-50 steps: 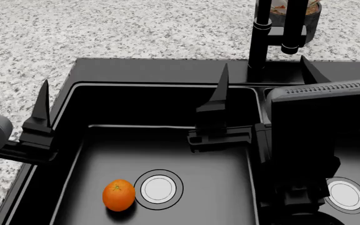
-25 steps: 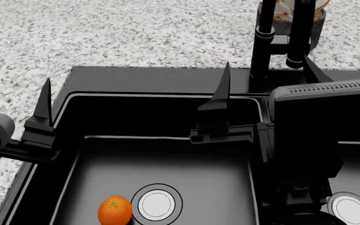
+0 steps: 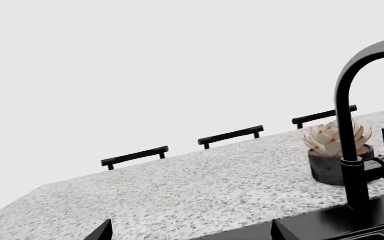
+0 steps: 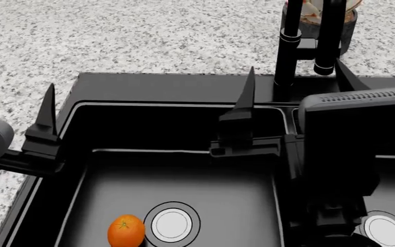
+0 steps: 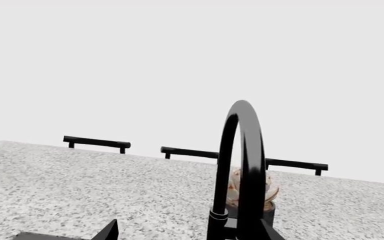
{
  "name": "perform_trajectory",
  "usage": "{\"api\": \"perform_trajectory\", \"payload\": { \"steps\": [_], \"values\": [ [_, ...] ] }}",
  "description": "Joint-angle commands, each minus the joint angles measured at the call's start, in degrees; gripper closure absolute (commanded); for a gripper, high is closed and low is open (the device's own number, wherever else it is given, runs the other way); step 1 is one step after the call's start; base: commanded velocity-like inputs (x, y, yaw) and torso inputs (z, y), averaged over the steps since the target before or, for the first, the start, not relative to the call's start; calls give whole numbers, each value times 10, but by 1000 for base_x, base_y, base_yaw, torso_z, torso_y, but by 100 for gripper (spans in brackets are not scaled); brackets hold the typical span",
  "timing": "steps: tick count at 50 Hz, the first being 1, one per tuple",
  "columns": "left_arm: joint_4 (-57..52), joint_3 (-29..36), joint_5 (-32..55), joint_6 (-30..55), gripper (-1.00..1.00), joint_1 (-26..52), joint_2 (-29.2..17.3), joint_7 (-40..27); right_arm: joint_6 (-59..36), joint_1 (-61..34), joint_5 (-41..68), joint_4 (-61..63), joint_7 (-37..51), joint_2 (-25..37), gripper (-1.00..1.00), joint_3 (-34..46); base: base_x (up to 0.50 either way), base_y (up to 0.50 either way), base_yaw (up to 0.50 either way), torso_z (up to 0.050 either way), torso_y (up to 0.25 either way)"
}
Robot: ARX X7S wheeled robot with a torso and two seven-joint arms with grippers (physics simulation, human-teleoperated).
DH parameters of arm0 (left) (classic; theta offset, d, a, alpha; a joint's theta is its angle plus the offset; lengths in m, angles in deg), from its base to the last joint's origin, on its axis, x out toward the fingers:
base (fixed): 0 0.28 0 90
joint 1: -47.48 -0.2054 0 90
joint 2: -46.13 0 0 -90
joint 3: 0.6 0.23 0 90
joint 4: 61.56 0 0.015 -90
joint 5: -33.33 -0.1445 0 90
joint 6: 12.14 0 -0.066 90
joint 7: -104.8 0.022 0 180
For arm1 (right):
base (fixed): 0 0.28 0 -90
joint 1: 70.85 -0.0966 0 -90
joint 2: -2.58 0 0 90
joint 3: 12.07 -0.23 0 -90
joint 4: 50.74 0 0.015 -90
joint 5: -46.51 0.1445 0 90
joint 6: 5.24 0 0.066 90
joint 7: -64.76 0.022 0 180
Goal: Pick the tangerine from the sink and place it on the plate located on the counter
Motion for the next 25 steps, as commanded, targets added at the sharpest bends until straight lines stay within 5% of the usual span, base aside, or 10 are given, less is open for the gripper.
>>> {"api": "perform_trajectory", "payload": {
  "steps": [1, 5, 25],
  "values": [
    [1, 4, 35, -11, -100, 4, -15, -26, -5, -1, -18, 4, -18, -10, -100, -5, 0, 0, 0, 0, 0],
    [8, 34, 20, -3, -100, 11, -26, -38, -6, -1, -15, 6, -16, -9, -100, -8, 0, 0, 0, 0, -47],
    [22, 31, 35, -2, -100, 16, -16, -36, -13, -2, -2, 14, -8, -4, -100, -12, -1, 0, 0, 0, -238]
  ]
}}
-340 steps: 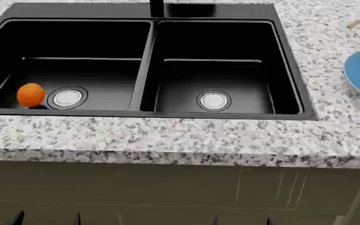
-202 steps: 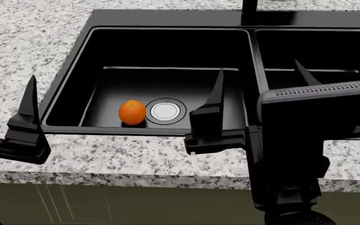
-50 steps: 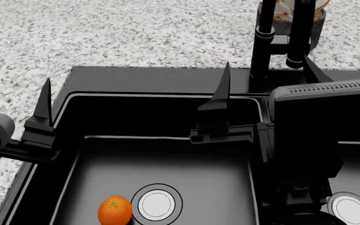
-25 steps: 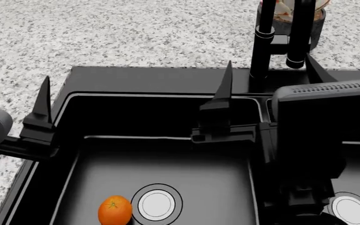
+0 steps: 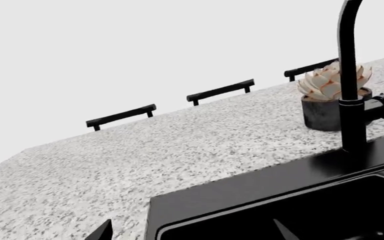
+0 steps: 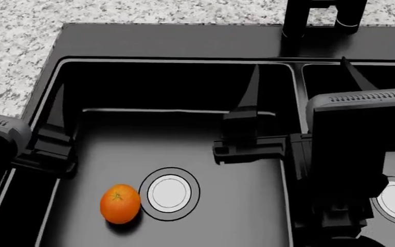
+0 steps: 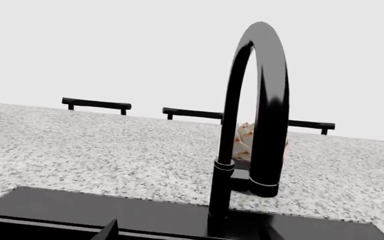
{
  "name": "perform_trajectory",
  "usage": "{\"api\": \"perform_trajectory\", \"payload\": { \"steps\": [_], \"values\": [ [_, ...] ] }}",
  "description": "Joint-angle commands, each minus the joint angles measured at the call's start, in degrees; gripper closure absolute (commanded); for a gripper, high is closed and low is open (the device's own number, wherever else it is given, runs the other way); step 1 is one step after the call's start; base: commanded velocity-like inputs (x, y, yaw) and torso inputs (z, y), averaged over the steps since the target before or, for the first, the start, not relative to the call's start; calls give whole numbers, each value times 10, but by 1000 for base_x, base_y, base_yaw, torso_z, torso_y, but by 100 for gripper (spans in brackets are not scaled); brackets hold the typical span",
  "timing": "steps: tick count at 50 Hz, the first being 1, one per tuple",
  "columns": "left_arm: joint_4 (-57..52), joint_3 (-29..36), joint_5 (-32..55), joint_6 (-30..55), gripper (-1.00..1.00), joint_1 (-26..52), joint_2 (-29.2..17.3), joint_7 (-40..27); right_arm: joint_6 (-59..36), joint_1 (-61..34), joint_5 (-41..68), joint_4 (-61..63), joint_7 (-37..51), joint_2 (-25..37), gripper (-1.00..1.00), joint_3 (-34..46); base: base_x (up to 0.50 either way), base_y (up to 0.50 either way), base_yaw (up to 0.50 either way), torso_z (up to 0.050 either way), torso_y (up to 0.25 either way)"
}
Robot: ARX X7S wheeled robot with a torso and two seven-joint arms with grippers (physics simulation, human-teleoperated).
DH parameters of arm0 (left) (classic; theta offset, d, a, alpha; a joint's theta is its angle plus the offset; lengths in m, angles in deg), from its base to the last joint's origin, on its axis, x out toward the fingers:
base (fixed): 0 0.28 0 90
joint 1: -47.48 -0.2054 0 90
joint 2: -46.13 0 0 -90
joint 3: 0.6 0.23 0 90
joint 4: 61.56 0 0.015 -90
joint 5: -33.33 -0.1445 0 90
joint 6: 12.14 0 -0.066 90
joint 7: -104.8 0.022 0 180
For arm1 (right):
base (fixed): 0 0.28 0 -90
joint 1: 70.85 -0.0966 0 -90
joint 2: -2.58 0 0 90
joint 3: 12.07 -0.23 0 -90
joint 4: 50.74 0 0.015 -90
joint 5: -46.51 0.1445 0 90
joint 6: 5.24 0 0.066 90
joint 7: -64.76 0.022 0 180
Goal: Pick the tangerine from the sink and place it on the plate located on the counter
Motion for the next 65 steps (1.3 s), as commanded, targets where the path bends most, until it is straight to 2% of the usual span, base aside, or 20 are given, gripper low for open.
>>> {"api": "perform_trajectory", "payload": {
  "steps": [1, 4, 10, 15, 17, 20, 22, 23, 24, 29, 34, 44, 47, 52, 65],
  "values": [
    [11, 3, 6, 3, -100, 5, 2, 0, -3, 0, 0, 1, 0, 0, -100, -1, -14, 0, 0, 0, 0],
    [12, 7, 8, 28, -100, 17, 2, 0, -4, 0, 2, 3, 1, 1, -100, -1, 0, 0, 0, 0, 0],
    [15, 1, 38, 161, -100, 78, 11, 27, -2, -1, 5, 0, 3, 2, -100, -1, 0, 0, 0, 0, 0],
    [37, -23, 83, 239, -100, 106, 36, 62, -4, -3, 9, -2, 4, 3, -100, -5, 0, 0, 0, 0, 0],
    [65, -34, 173, 240, -100, 114, 19, 7, -4, -3, 11, -2, 4, 3, -100, -7, 0, 0, 0, 0, 0],
    [129, -58, 431, 239, -100, 146, -30, -183, -8, -4, 16, 1, 3, 3, -100, -12, 0, 0, 0, 0, 0],
    [165, -67, 580, 239, -100, 172, -44, -261, -8, -5, 17, 1, 4, 3, -100, -12, 0, 0, 0, 0, 0],
    [170, -43, 600, 238, -100, 182, -60, -290, -7, -5, 17, 0, 5, 4, -100, -12, 0, 0, 0, 0, 0],
    [208, -44, 677, 239, -100, 206, -65, -339, -6, -4, 17, -1, 6, 4, -100, -10, 0, 0, 0, 0, 0],
    [270, -19, 809, 231, -100, 236, -82, -442, -6, -3, 20, 1, 8, 5, -100, -10, 0, 0, 0, 0, 0],
    [311, 11, 850, 224, -100, 250, -96, -472, -7, -2, 23, 3, 9, 6, -100, -12, 0, 0, 0, 0, 0],
    [396, 46, 878, 208, -100, 260, -101, -492, -7, -2, 27, 3, 12, 10, -100, -9, 0, 0, 0, 0, 0],
    [390, 61, 828, 189, -100, 240, -107, -443, -6, -1, 28, 3, 14, 11, -100, -8, 0, 0, 0, 0, 0],
    [433, 75, 822, 185, -100, 254, -105, -419, -5, -1, 31, 2, 16, 12, -100, -8, 0, 0, 0, 0, 0],
    [496, 143, 724, 145, -100, 272, -113, -317, -8, -3, 37, 4, 21, 14, -100, -8, 0, 0, 0, 0, 0]
  ]
}}
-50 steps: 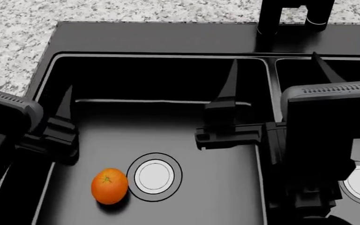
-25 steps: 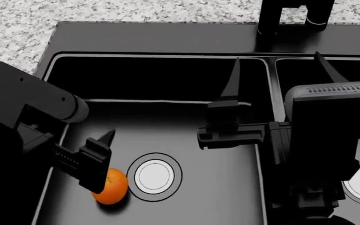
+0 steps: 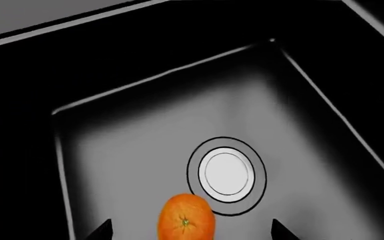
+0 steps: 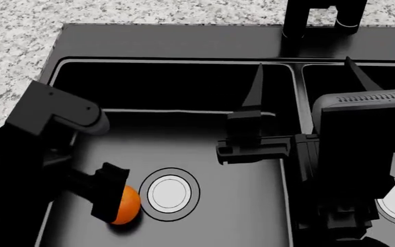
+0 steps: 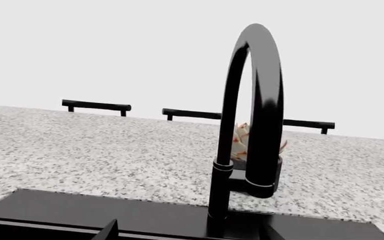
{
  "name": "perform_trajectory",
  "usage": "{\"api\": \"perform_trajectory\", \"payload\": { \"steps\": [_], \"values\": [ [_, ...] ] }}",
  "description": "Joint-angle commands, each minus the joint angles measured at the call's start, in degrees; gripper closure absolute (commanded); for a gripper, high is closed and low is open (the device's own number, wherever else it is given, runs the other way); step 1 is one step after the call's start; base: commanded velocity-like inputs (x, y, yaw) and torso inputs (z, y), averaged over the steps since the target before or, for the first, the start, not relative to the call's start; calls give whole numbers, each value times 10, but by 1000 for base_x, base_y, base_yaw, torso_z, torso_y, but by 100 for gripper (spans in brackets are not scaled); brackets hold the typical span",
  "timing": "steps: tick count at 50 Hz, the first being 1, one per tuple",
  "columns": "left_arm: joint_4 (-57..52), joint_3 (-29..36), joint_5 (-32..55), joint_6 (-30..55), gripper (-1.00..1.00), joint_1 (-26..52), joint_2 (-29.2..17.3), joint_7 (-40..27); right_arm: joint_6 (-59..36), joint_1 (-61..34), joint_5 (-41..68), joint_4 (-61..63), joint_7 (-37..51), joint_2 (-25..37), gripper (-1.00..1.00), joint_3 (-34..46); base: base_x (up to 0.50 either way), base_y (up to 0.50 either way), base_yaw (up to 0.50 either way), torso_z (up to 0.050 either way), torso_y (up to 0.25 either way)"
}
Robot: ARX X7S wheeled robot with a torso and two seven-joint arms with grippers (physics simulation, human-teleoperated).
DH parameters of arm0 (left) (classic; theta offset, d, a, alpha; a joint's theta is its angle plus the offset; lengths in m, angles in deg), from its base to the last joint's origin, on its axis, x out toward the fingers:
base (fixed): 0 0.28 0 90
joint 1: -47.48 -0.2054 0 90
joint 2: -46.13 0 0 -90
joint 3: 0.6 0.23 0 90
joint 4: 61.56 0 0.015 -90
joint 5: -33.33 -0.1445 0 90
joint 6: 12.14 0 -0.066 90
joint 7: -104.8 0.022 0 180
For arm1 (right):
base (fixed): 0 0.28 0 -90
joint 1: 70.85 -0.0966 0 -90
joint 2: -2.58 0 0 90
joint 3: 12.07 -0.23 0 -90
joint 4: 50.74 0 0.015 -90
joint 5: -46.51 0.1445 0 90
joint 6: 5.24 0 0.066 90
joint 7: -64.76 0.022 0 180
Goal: Pick the tangerine from the sink and place it on the plate located on the counter
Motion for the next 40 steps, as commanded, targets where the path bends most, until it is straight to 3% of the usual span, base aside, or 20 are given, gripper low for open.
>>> {"api": "perform_trajectory", "payload": {
  "steps": [1, 25, 40],
  "values": [
    [73, 57, -64, -43, -100, 14, -11, 73, -2, -1, 0, -1, 2, 0, -100, 3, 0, 0, 0, 0, 0],
    [291, 203, -221, -154, -100, 63, 26, 291, 0, 0, 13, 1, 7, 5, -100, -4, 0, 0, 0, 0, 0],
    [399, 241, -258, -202, -100, 79, 58, 378, 3, 1, 17, -1, 13, 8, -100, -1, 0, 0, 0, 0, 0]
  ]
}}
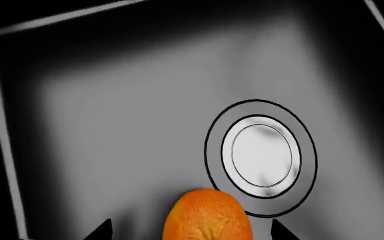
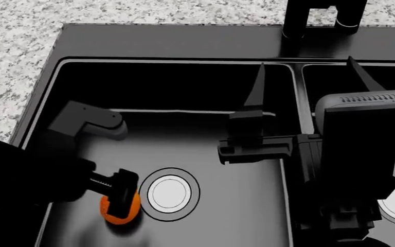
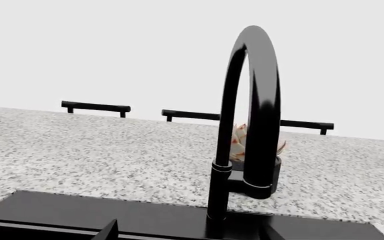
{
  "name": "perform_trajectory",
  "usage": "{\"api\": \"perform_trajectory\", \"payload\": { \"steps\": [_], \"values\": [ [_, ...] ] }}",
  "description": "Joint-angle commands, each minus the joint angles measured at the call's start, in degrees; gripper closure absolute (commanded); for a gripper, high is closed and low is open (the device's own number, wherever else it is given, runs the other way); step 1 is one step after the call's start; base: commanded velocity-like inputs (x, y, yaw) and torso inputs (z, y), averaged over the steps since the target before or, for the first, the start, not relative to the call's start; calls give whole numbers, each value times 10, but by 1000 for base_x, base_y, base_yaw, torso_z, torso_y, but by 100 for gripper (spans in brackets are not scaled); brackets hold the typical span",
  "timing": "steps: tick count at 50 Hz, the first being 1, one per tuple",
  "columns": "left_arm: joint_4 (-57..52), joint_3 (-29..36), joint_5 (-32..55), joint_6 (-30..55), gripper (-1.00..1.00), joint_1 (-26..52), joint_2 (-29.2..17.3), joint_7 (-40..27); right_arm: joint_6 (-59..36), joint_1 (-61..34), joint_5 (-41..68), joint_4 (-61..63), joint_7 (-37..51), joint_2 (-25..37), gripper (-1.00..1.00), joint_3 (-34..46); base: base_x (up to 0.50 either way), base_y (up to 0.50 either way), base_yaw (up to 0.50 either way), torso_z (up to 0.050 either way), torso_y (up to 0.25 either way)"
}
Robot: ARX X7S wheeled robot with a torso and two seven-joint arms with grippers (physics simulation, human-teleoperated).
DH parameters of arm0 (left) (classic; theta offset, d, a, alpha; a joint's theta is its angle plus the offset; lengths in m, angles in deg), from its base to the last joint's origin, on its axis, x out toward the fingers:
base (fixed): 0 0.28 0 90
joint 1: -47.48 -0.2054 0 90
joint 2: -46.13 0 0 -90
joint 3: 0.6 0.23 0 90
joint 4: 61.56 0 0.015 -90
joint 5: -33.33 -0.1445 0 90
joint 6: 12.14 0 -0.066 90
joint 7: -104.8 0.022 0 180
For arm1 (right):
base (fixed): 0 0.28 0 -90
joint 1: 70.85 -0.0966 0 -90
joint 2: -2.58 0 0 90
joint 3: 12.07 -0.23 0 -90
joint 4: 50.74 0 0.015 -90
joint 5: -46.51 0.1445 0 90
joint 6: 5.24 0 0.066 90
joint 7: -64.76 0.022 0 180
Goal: Pick the tangerine from the sink and place it on the plate located on the counter
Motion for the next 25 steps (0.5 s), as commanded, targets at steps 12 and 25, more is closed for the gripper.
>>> {"api": "perform_trajectory", "payload": {
  "steps": [12, 25],
  "values": [
    [107, 43, -37, -52, -100, -4, 28, 89, 2, 0, 3, -4, 5, 2, -100, 4, 0, 0, 0, 0, 0],
    [163, 63, -56, -75, -100, -4, 44, 126, 2, 0, 8, -3, 9, 5, -100, 5, 0, 0, 0, 0, 0]
  ]
}}
